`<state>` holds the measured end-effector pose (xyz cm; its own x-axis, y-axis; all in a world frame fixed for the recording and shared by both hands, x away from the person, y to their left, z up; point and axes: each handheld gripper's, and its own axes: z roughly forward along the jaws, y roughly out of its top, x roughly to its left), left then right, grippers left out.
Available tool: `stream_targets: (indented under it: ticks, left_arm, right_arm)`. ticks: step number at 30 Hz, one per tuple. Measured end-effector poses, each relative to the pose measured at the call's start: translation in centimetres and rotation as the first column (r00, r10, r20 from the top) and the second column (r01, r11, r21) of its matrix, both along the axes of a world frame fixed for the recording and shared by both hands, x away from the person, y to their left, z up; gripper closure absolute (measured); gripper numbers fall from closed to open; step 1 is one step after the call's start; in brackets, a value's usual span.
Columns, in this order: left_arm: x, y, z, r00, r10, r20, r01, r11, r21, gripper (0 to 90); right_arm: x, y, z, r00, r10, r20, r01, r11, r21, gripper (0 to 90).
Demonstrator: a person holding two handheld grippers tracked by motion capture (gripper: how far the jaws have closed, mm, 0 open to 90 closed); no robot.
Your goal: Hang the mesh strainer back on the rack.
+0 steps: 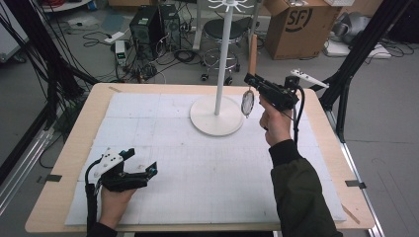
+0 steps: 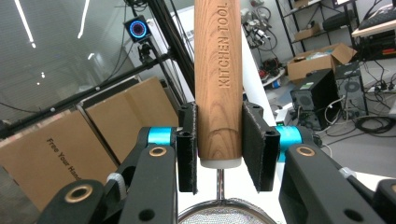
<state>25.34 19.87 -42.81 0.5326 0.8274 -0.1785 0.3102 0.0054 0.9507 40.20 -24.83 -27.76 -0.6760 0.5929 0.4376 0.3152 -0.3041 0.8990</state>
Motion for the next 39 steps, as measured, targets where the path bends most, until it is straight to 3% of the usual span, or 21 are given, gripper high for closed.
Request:
stream_targets:
  ticks: [19,39]
  left_arm:
    - [-0.2,0.6,-0.2,0.9999,0.013,-0.008,-0.013,0.9999,-0.004,2.6]
    - [-0.2,0.8,-0.4,0.9997,0.018,-0.016,-0.018,0.9998,-0.008,2.6]
  right_arm:
    - [1.2,1.7,1.8,0.9986,0.024,0.047,-0.027,0.9985,0.049,69.0]
    - [2.5,1.4,3.3,0.9979,0.014,0.063,-0.019,0.9963,0.084,69.1]
